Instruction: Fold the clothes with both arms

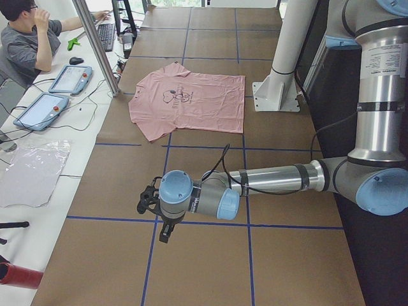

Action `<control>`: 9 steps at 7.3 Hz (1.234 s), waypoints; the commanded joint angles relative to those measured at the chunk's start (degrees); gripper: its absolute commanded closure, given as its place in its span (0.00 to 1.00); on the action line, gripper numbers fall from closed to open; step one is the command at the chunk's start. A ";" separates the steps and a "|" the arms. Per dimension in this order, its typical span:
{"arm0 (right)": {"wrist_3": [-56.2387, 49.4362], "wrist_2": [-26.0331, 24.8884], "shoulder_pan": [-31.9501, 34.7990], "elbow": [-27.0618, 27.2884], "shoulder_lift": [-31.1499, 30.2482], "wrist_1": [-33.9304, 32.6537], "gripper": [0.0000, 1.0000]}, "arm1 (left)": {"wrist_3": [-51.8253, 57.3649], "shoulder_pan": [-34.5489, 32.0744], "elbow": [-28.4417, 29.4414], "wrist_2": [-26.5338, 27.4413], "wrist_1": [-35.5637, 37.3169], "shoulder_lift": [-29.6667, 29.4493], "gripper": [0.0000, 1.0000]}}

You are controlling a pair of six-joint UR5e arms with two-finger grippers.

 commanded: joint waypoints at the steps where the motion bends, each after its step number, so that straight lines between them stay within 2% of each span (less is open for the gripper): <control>1: 0.00 0.09 0.00 0.00 0.09 0.03 0.00 | 0.14 0.00 0.00 0.00 0.04 0.05 0.00; 3: 0.00 1.75 -0.09 0.09 0.09 0.03 0.00 | 0.14 0.00 0.00 -0.17 0.13 0.05 0.00; 5: 0.09 6.40 -0.87 0.18 0.18 -0.05 0.00 | 0.23 0.00 0.00 0.26 -0.05 -0.04 0.00; 8: 0.44 6.77 -2.02 0.26 8.67 1.25 0.00 | -0.12 0.26 -0.53 -0.26 -2.05 -0.82 0.00; 9: 0.35 6.59 -2.02 0.00 10.70 3.53 0.00 | -0.47 0.26 -0.53 -0.18 -6.50 -1.44 0.00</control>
